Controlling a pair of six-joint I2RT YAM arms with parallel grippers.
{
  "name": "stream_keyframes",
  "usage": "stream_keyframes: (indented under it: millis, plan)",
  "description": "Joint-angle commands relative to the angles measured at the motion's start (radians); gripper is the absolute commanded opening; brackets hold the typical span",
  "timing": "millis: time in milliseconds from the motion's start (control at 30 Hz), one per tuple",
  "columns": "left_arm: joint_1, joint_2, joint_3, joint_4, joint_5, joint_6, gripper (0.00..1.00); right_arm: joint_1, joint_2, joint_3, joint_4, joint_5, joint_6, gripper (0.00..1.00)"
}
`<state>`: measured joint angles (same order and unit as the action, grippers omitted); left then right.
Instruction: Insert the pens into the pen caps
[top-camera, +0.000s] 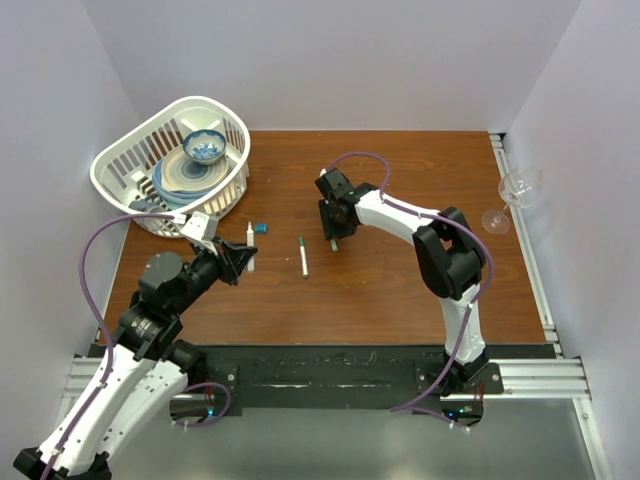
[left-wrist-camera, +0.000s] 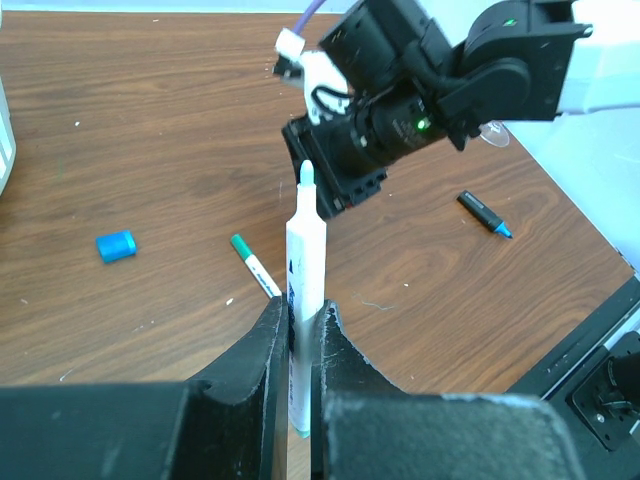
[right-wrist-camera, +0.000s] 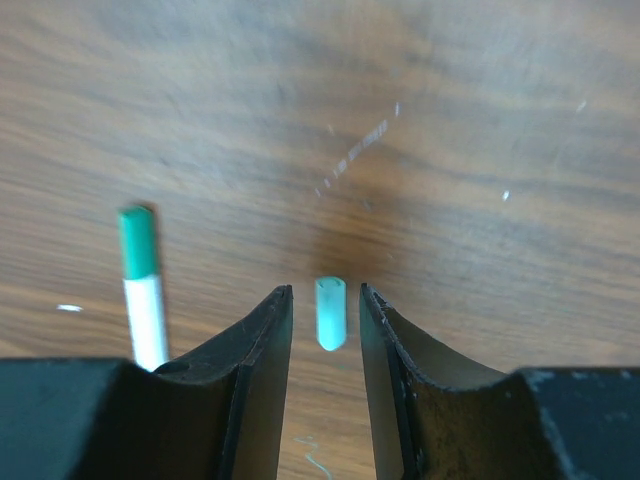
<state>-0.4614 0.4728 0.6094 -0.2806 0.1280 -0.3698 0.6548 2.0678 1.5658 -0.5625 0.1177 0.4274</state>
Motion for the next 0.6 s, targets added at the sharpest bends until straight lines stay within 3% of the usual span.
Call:
stream_keyframes:
  millis: [0,567]
  plan:
    - [-0.003,-0.003,0.009,0.012,-0.008,0.020,0.00,0.028,0.003,0.040,-0.072,0.074,-0.044,0.36]
    - [-0.003,-0.003,0.007,0.012,-0.007,0.017,0.00,0.052,0.080,0.066,-0.105,0.109,-0.105,0.31]
